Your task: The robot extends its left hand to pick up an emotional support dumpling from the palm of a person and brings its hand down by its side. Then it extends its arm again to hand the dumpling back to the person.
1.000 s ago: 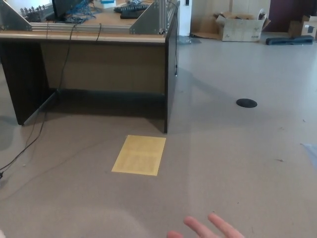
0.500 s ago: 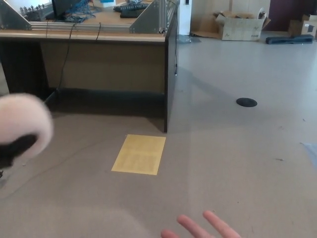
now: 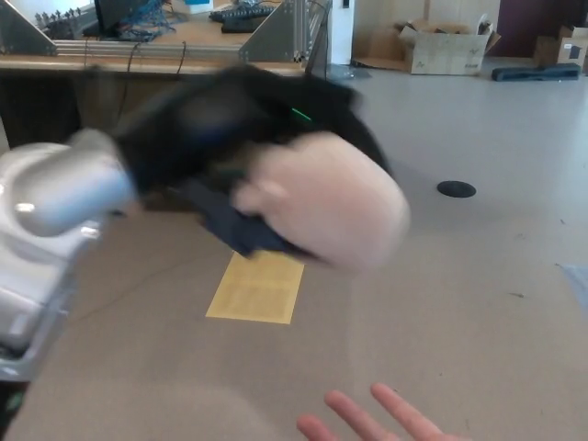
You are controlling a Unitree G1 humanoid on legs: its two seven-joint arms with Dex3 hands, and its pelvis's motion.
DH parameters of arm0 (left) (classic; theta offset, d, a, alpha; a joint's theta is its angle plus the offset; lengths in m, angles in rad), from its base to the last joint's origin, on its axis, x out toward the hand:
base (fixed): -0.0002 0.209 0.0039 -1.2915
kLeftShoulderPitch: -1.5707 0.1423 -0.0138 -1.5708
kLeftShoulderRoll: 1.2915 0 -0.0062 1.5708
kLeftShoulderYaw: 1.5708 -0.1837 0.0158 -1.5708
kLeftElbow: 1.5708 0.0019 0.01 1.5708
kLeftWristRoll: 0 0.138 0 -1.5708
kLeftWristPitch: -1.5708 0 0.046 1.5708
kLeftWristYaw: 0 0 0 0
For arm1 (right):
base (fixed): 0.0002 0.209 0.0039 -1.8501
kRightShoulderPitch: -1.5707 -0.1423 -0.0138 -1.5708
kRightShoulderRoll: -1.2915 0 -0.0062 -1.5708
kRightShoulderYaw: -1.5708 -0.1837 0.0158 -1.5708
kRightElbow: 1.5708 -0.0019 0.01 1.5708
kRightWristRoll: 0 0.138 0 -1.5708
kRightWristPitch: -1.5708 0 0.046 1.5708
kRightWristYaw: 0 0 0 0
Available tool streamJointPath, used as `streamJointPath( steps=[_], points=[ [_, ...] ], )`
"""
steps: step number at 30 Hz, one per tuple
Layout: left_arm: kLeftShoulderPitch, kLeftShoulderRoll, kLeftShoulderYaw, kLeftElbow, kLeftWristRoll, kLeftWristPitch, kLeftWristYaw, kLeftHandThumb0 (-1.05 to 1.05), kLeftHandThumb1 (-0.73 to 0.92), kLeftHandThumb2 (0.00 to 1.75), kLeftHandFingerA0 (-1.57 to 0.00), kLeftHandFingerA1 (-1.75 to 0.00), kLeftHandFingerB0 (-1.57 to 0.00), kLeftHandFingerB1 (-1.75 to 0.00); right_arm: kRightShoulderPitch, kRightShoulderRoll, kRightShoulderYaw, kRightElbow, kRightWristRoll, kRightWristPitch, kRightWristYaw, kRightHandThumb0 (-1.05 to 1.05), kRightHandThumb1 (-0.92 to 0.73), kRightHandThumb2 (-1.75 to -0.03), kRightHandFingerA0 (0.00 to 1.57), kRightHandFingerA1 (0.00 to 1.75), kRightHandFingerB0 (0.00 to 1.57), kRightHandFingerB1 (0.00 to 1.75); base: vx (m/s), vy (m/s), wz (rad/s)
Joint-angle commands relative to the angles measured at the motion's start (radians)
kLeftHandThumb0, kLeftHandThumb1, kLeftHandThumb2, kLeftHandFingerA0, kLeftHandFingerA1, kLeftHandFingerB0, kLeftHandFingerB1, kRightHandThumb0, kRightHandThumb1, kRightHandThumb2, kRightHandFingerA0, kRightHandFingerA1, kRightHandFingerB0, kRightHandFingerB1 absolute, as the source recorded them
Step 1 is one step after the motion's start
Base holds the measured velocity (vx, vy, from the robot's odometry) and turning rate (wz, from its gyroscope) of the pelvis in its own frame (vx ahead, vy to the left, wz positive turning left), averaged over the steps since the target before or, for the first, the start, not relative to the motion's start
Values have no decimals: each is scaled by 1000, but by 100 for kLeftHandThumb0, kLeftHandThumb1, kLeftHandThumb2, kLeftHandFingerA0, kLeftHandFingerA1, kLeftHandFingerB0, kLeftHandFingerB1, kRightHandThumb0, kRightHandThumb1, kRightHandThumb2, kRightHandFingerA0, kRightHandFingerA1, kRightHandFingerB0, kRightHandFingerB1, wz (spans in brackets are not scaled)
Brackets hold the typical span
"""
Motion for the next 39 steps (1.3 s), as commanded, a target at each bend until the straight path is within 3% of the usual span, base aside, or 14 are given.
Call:
streamJointPath(
  steps=[1, 5, 12, 14, 20, 21, 24, 25, 26, 27, 28, 32, 33, 39],
  points=[
    [-77, -18, -158, -96, 135, 69, -87, -10, 61, 79, -78, -162, -80, -129, -28, -27, -1, -4, 9, 0, 3, -37, -64, -59, 76, 48, 50, 38, 0, 0, 0],
    [-88, -28, -230, -152, 163, 139, -106, -17, 63, 61, -86, -160, -81, -126, -28, -40, 14, -11, -12, 3, 3, -48, -73, -62, 98, 72, 67, 45, 0, 0, 0],
    [-42, -16, -313, -214, 206, 167, -153, -17, 70, 61, -72, -170, -65, -148, -55, -116, 166, -15, -178, 27, -55, -43, -69, -61, 72, 50, 65, 44, 0, 0, 0],
    [-24, -2, -337, -228, 230, 164, -170, -10, 70, 64, -84, -164, -65, -144, -38, -71, 79, -7, -8, -96, 41, -35, -76, -63, 71, 61, 62, 47, 0, 0, 0],
    [12, 11, -343, -256, 257, 191, -187, -13, 68, 69, -79, -172, -68, -147, -69, -40, 33, 13, 20, -55, 49, -35, -71, -61, 84, 68, 68, 46, 0, 0, 0],
    [21, 14, -336, -257, 255, 195, -191, -20, 67, 62, -79, -159, -83, -76, -77, -43, 29, 29, 22, -57, 57, -36, -69, -61, 84, 55, 63, 44, 0, 0, 0],
    [30, 14, -324, -252, 259, 188, -196, -24, 70, 63, -78, -146, -74, -46, -103, -42, 17, 65, 33, -20, 84, -42, -71, -60, 76, 49, 56, 41, 0, 0, 0],
    [14, 33, -327, -250, 297, 185, -204, -53, 61, 61, -40, -39, -14, -29, -113, -54, 37, 58, 7, 45, 95, -50, -71, -61, 81, 62, 65, 42, 0, 0, 0],
    [9, 38, -328, -249, 308, 184, -207, -53, 61, 61, -40, -39, -14, -29, -116, -57, 42, 56, -1, 62, 97, -50, -71, -61, 81, 62, 65, 42, 0, 0, 0],
    [2, 46, -325, -248, 326, 178, -210, -36, 32, 90, 0, -48, -1, -50, -102, -59, 43, 51, -9, -22, 60, -48, -73, -62, 78, 52, 66, 42, 0, 0, 0],
    [-2, 48, -324, -249, 339, 176, -210, -71, 55, 58, -11, -29, 0, -24, -95, -56, 39, 50, -4, -74, 47, -45, -73, -63, 76, 48, 61, 40, 0, 0, 0],
    [-3, 46, -320, -251, 354, 178, -215, -71, 55, 58, -11, -29, 0, -24, -94, -53, 34, 54, 8, -98, 51, -45, -73, -63, 76, 48, 61, 40, 0, 0, 0],
    [-20, 48, -309, -249, 376, 187, -210, -85, 46, 91, 0, -8, 0, -7, -107, -45, 39, 42, -2, -18, 35, -36, -70, -59, 71, 46, 53, 39, 0, 0, 0],
    [-49, 45, -291, -237, 384, 209, -239, -86, 44, 92, 0, -3, 0, -4, -126, -38, 50, 33, -16, 74, 16, -36, -66, -61, 74, 49, 58, 43, 0, 0, 0]
  ],
)
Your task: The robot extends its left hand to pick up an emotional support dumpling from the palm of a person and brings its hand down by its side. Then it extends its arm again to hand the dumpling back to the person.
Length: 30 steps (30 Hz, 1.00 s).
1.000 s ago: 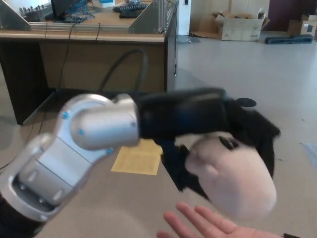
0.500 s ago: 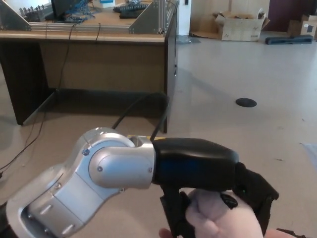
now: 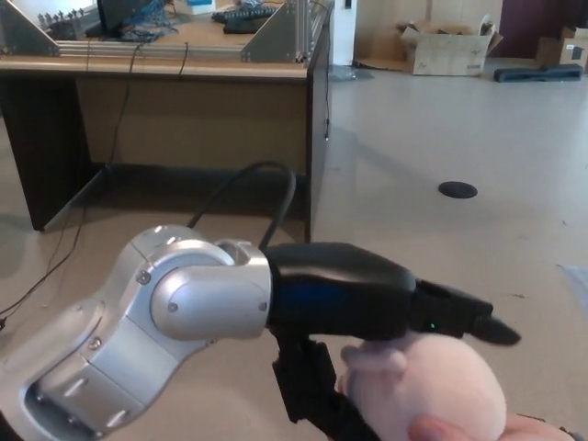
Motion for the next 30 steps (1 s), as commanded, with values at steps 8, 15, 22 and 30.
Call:
streamJointPath(
  steps=[8, 15, 22, 30],
  points=[
    [-47, 15, 83, 19, 23, 36, -53, -85, 43, 92, 0, 0, 0, 0, -18, 5, -12, 14, 20, 31, -16, -38, -65, -59, 76, 47, 49, 37, 0, 0, 0],
    [-188, -15, 354, 118, -241, 173, -110, -79, 40, 68, 0, 0, 0, -2, -18, 14, -18, -12, 30, 41, -8, -38, -69, -61, 68, 45, 47, 37, 0, 0, 0],
    [-292, 92, 655, 241, -394, 281, -126, -77, 44, 85, 0, -4, 0, 0, 2, 6, -18, -18, 24, 24, -15, -38, -65, -60, 74, 46, 49, 37, 0, 0, 0],
    [113, 112, 967, 261, -422, 152, -78, -78, 48, 57, -3, -29, 0, -13, 72, 3, -11, -25, 18, 11, -17, -36, -66, -59, 73, 45, 49, 37, 0, 0, 0]
  ],
)
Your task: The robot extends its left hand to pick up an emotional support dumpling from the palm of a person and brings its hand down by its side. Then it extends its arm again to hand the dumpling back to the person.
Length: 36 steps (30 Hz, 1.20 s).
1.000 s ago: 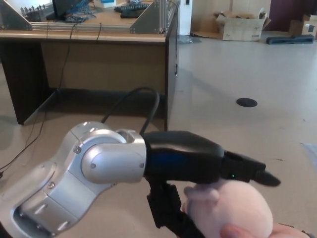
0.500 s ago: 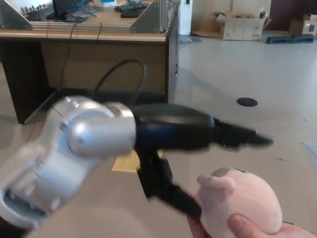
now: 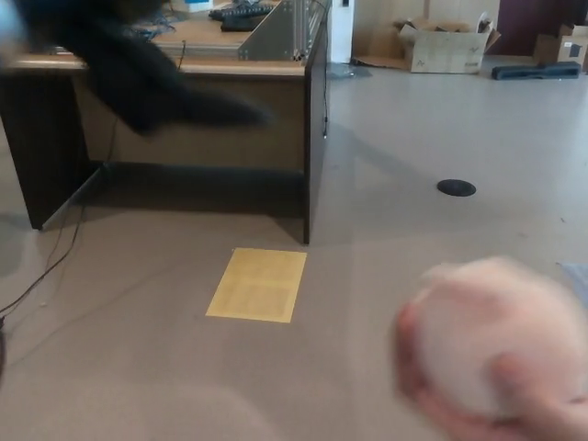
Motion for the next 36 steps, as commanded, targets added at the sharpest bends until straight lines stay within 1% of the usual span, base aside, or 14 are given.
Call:
streamJointPath(
  steps=[1, 2, 3, 5, 9, 12, 13, 17, 18, 20, 26, 27, 29, 36],
  points=[
    [525, -58, 360, 56, -151, -83, 31, -59, 36, 78, -2, -42, 0, -18, 100, -10, -9, -15, 15, -26, -13, -35, -65, -59, 73, 45, 49, 37, 0, 0, 0],
    [605, -101, 382, 64, -151, -96, 49, -64, 39, 73, -13, -43, -4, -17, 115, -9, -11, -19, 17, -27, -16, -36, -65, -59, 72, 45, 49, 38, 0, 0, 7],
    [723, -181, 422, 101, -181, -85, 66, -29, 32, 87, -2, -48, 0, -49, 135, -8, -16, -25, 22, -25, -20, -35, -64, -59, 74, 46, 50, 38, 0, 0, 0],
    [792, -236, 451, 137, -220, -58, 68, -29, 32, 87, -2, -48, 0, -49, 144, -6, -20, -27, 26, -22, -22, -35, -64, -59, 74, 46, 50, 38, 0, 0, 0],
    [955, -318, 487, 349, -185, -177, 107, -27, 31, 86, -5, -49, 0, -47, 163, -2, -16, -28, 18, -37, -40, -34, -65, -59, 74, 47, 50, 38, 0, 0, 0],
    [1005, -339, 485, 421, -141, -241, 161, -26, 30, 85, -7, -49, 0, -46, 172, -1, -19, -33, 19, -38, -44, -33, -64, -59, 75, 47, 50, 38, 0, 0, 0],
    [1085, -368, 464, 528, -53, -396, 259, -22, 29, 84, -14, -52, -8, -49, 191, -7, -23, -43, 22, -48, -45, -32, -64, -59, 74, 47, 50, 39, 0, 0, 0],
    [1110, -376, 454, 571, -29, -463, 289, -22, 29, 84, -14, -52, -8, -49, 199, -10, -25, -48, 23, -51, -44, -32, -64, -59, 74, 47, 50, 39, 0, 0, 0],
    [1139, -387, 447, 604, -6, -512, 326, -31, 44, 53, -37, -39, -30, -31, 208, -10, -25, -49, 23, -55, -45, -31, -64, -59, 74, 47, 50, 39, 0, 0, 0],
    [1180, -396, 443, 690, 22, -588, 382, -34, 47, 54, -34, -39, -31, -31, 222, -6, -25, -52, 23, -57, -47, -32, -65, -59, 73, 46, 48, 38, 0, 0, 0],
    [1166, -360, 433, 788, 9, -607, 392, -38, 47, 54, -32, -39, -31, -31, 224, 0, -26, -52, 21, -64, -56, -31, -65, -59, 74, 47, 48, 39, 0, 0, 0],
    [1142, -345, 426, 807, 5, -593, 393, -37, 47, 54, -36, -39, -33, -32, 218, -2, -29, -49, 23, -67, -59, -31, -64, -59, 75, 47, 47, 39, 0, 0, 0],
    [1124, -337, 430, 820, -13, -577, 381, -36, 47, 54, -35, -40, -30, -31, 213, -2, -31, -49, 25, -63, -57, -31, -65, -59, 75, 47, 47, 38, 0, 0, 0],
    [1116, -324, 419, 865, -26, -616, 388, -36, 46, 54, -39, -40, -31, -32, 214, 1, -34, -54, 25, -54, -52, -31, -65, -59, 74, 47, 46, 38, 0, 0, 0]
  ],
)
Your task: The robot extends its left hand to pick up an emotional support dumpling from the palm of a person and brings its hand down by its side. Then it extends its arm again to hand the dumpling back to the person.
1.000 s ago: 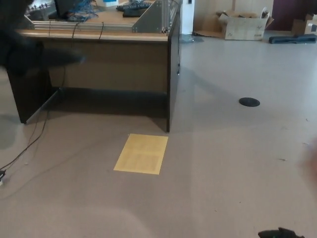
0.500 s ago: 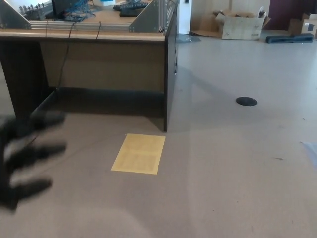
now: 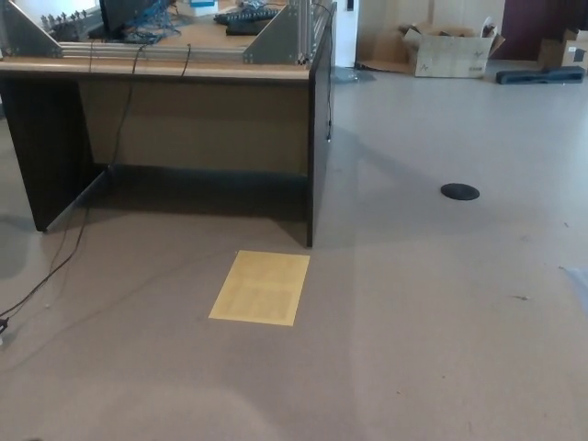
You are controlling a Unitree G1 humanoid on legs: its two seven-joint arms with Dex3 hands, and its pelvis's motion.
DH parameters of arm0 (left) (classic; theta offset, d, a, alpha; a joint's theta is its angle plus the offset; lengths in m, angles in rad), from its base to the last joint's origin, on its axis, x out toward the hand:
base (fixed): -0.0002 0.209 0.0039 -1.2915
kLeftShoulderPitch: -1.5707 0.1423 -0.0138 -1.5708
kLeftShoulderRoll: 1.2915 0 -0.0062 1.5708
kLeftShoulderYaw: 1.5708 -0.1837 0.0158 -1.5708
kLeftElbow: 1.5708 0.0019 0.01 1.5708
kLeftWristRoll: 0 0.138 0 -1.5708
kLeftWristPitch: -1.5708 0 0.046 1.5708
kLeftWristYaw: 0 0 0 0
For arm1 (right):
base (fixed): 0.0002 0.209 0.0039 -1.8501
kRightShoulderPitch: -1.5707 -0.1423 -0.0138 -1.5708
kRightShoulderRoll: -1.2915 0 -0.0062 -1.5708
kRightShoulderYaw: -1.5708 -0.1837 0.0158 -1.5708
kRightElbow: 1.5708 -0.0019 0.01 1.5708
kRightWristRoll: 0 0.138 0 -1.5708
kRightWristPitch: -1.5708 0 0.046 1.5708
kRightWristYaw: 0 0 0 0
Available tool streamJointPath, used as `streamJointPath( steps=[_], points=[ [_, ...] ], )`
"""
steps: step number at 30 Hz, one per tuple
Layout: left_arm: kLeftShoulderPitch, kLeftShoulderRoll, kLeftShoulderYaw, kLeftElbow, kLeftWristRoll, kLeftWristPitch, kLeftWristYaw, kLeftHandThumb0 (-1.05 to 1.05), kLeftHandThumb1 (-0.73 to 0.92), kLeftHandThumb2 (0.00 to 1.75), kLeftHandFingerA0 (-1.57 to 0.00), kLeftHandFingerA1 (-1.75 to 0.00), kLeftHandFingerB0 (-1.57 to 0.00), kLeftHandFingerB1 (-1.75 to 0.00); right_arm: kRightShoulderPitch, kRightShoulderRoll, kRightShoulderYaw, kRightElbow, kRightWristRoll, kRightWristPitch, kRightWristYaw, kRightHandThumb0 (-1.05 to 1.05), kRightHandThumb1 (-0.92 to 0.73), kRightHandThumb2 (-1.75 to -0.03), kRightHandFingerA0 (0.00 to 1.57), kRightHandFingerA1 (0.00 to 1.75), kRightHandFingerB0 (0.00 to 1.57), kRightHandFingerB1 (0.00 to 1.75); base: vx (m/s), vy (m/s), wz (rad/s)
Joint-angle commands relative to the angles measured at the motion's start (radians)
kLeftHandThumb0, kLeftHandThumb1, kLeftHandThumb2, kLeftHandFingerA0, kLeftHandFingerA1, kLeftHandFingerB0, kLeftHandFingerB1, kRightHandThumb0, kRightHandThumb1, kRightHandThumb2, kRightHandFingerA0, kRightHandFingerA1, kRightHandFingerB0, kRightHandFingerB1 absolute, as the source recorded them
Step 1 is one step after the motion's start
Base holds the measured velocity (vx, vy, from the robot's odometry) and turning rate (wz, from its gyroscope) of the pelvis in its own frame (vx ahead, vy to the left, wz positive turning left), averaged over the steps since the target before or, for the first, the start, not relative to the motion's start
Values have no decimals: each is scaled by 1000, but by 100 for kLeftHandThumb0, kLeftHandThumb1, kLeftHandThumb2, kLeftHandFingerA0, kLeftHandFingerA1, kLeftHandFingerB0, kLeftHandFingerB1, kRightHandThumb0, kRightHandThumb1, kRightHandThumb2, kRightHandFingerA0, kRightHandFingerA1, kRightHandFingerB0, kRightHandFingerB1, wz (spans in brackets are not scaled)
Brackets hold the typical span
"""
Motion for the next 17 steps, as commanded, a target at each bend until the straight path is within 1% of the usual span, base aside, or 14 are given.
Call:
streamJointPath(
  steps=[1, 4, 5, 13, 14, 17],
  points=[
    [27, 13, 26, 153, 12, -289, 161, -33, 47, 55, -38, -41, -30, -32, 34, -6, -28, -22, 27, -34, -38, -31, -65, -59, 72, 47, 45, 38, 0, 0, 0],
    [16, 24, 13, 179, 16, -307, 171, -34, 47, 55, -39, -41, -31, -32, 32, -5, -29, -28, 24, -27, -37, -31, -65, -59, 72, 47, 45, 38, 0, 0, 0],
    [12, 27, 8, 183, 16, -308, 173, -38, 45, 61, -35, -43, -29, -36, 31, -5, -30, -29, 23, -26, -38, -31, -65, -59, 73, 48, 45, 38, 0, 0, 0],
    [15, 38, -20, 204, 3, -346, 172, -41, 43, 61, -36, -44, -28, -36, 43, -4, -34, -41, 23, -21, -40, -31, -65, -59, 72, 47, 46, 38, 0, 0, 0],
    [14, 40, -24, 210, -1, -354, 168, -36, 46, 54, -39, -41, -30, -32, 42, -4, -35, -36, 23, -24, -40, -31, -65, -59, 72, 47, 46, 38, 0, 0, 0],
    [10, 45, -32, 223, -8, -368, 165, -35, 47, 55, -39, -41, -30, -32, 39, -4, -36, -31, 22, -27, -42, -31, -65, -59, 73, 47, 46, 38, 0, 0, 0]
  ],
)
